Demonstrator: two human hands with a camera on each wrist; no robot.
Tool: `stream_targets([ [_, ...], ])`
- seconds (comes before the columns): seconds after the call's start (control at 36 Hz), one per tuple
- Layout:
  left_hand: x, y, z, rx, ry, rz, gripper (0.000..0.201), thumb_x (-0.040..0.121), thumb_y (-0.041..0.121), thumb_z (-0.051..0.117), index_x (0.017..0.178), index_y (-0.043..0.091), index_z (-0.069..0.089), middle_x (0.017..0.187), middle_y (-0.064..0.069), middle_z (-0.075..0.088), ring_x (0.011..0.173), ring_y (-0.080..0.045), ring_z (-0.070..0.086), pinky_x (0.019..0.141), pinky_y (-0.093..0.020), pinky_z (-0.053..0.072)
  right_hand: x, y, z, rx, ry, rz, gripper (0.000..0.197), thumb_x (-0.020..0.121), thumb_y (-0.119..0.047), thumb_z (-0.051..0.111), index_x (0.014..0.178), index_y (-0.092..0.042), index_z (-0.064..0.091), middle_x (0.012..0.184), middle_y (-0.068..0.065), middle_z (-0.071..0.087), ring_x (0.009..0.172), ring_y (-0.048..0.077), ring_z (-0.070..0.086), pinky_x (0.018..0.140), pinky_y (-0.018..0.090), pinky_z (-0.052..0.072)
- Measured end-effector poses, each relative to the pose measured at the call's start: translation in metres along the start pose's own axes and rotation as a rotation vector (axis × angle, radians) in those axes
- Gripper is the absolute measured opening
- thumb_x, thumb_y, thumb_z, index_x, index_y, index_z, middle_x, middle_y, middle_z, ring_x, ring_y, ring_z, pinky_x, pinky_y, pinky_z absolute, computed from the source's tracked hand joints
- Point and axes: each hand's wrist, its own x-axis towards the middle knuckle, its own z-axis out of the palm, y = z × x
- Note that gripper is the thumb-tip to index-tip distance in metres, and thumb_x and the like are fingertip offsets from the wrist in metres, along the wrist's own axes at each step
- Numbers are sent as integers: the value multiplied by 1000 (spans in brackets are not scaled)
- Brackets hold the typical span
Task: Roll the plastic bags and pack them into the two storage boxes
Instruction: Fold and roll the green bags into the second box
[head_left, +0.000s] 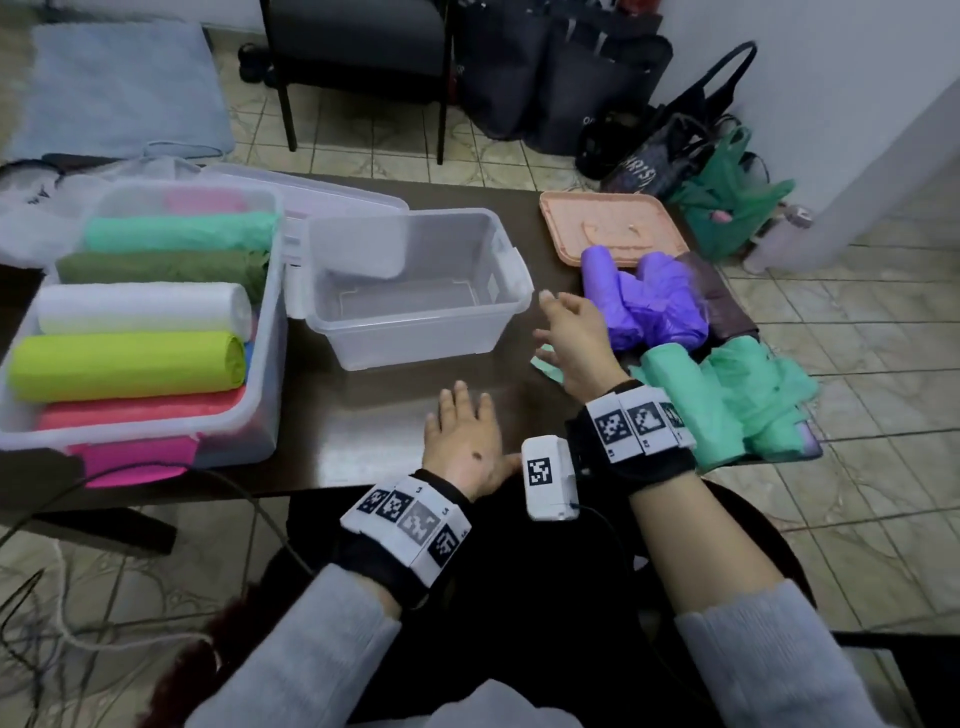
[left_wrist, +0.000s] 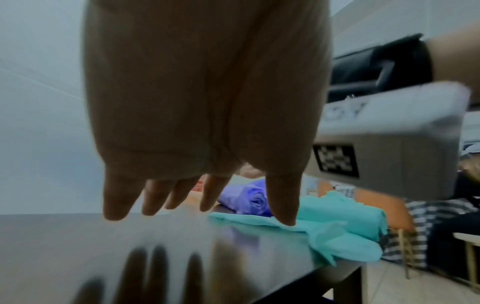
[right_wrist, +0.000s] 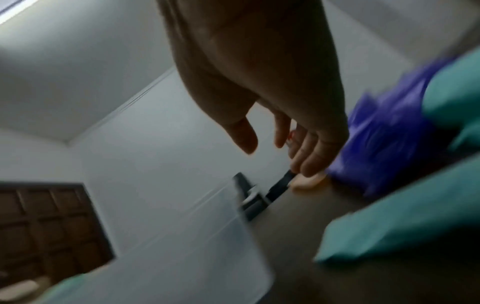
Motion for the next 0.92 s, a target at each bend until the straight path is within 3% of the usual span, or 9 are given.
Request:
stream_targets([
  [0.11, 9, 30, 1, 1, 17, 162, 81, 93, 45, 50, 151, 12, 4, 157, -17, -12, 145, -31, -8, 116, -45, 1, 14, 9, -58, -488, 221, -153, 41, 86, -9, 52, 127, -10, 47, 129, 18, 50, 114, 34, 51, 101, 40, 40],
  [0.25, 26, 45, 7, -23, 64, 213, 77, 93, 45, 49, 151, 14, 9, 157, -15, -10, 146, -30, -7, 116, -46, 1, 16, 21, -125, -942, 383, 28, 56, 85, -19, 59, 135, -9, 36, 141, 20, 30, 131, 36, 28, 105, 44, 29],
  [0.33, 37, 44, 13, 34, 76, 193, 76, 95, 48, 43, 151, 15, 6, 157, -15, -12, 145, -30, -11, 116, -47, -2, 21, 29, -151, -1026, 296, 144, 63, 84, -23, 63, 137, -5, 34, 140, 21, 37, 129, 37, 35, 103, 42, 33],
  [0.44, 45, 37, 21, 106, 61, 177, 76, 96, 51, 36, 151, 17, -4, 156, -13, -19, 144, -28, -18, 115, -46, -7, 21, 34, -158, -1103, 182, 118, 55, 79, -32, 66, 123, -3, 51, 126, 21, 55, 116, 37, 52, 93, 39, 42],
  [0.69, 47, 31, 23, 112, 69, 203, 74, 96, 50, 37, 151, 16, 2, 157, -10, -19, 144, -26, -18, 115, -44, -7, 13, 43, -122, -1238, 81, 12, 62, 77, -32, 67, 125, -3, 43, 127, 19, 51, 117, 34, 51, 91, 37, 42],
  [0.75, 48, 29, 20, 66, 79, 221, 68, 97, 40, 41, 151, 13, 9, 158, -12, -10, 146, -27, -10, 116, -43, -2, 14, 42, -117, -1220, 54, 12, 60, 73, -37, 70, 120, -6, 49, 123, 16, 56, 112, 33, 55, 86, 36, 44],
  [0.81, 47, 29, 15, -57, 214, 246, 54, 97, 27, 44, 144, 6, 27, 153, -19, 17, 141, -31, 16, 114, -39, 13, 17, 37, -114, -1136, 14, 4, 58, 70, -42, 73, 113, -8, 57, 116, 14, 61, 104, 31, 59, 81, 33, 46],
  [0.86, 41, 29, 8, -209, 492, 252, 33, 96, 23, 44, 123, 4, 46, 126, -18, 47, 116, -32, 42, 99, -35, 30, 18, 33, -112, -982, 25, -26, 55, 72, -43, 72, 110, -6, 61, 109, 12, 63, 99, 29, 60, 74, 29, 44],
  [0.92, 28, 32, -3, -361, 653, 238, 25, 98, 31, 42, 93, 9, 54, 95, -11, 57, 92, -29, 53, 79, -36, 39, 18, 27, -107, -770, 60, -66, 44, 78, -39, 69, 104, -4, 63, 99, 9, 63, 89, 23, 61, 65, 24, 44],
])
